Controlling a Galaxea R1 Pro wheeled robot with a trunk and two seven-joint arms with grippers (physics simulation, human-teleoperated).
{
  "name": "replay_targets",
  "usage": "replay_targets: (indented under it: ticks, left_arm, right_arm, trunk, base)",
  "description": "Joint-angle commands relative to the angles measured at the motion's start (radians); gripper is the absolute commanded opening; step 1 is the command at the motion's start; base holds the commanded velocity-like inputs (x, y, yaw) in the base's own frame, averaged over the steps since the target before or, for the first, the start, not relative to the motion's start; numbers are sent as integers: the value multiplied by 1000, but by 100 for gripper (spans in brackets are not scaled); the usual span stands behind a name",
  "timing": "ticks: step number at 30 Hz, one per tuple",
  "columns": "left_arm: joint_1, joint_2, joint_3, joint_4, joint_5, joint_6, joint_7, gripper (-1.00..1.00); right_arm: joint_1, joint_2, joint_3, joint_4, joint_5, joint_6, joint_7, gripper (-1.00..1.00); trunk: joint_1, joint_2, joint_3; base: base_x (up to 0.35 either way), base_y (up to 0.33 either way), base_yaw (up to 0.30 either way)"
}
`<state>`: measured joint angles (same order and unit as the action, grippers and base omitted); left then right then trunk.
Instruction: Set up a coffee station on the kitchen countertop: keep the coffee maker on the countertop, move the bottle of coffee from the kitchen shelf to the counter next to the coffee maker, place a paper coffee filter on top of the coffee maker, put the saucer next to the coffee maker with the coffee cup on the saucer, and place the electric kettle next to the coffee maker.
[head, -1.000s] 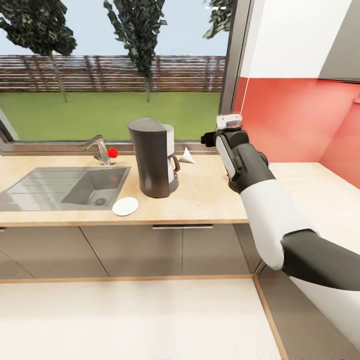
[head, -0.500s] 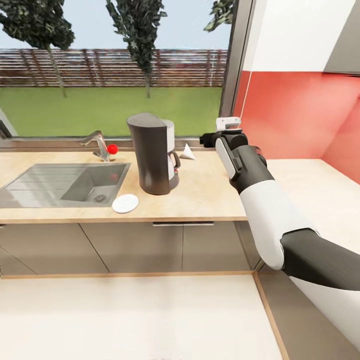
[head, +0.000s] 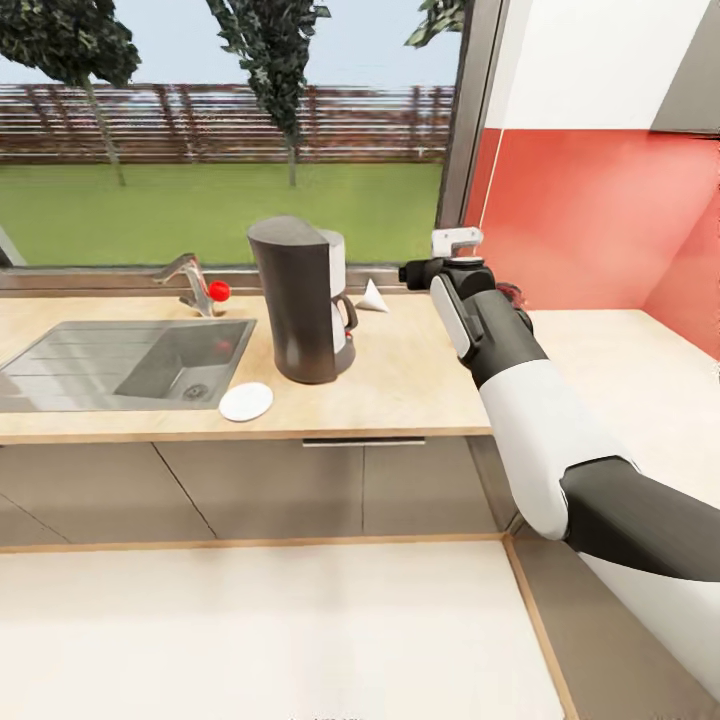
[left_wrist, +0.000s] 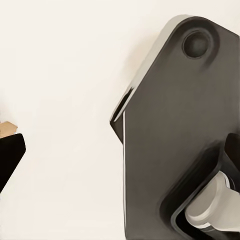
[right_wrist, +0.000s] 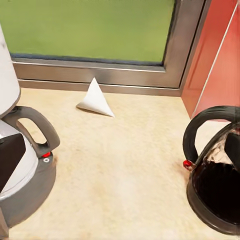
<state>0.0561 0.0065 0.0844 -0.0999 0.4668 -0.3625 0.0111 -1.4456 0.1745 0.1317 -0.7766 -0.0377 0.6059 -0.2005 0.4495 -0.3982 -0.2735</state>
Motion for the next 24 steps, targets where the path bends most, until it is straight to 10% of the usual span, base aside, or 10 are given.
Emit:
replay_targets:
  ticks: [1, 24]
  left_arm:
    - [1, 0, 8, -2, -8, 0, 1, 100]
    - [1, 0, 9, -1, -5, -3, 1, 100]
  right_arm:
    - [-1, 0, 2, -1, -4, 3, -6, 100]
    - [-4, 0, -21, 31, -17, 7, 12, 100]
  trunk:
    - [1, -2, -3]
    - [1, -2, -26]
  base:
    - [0, 0, -77]
    - [0, 0, -90]
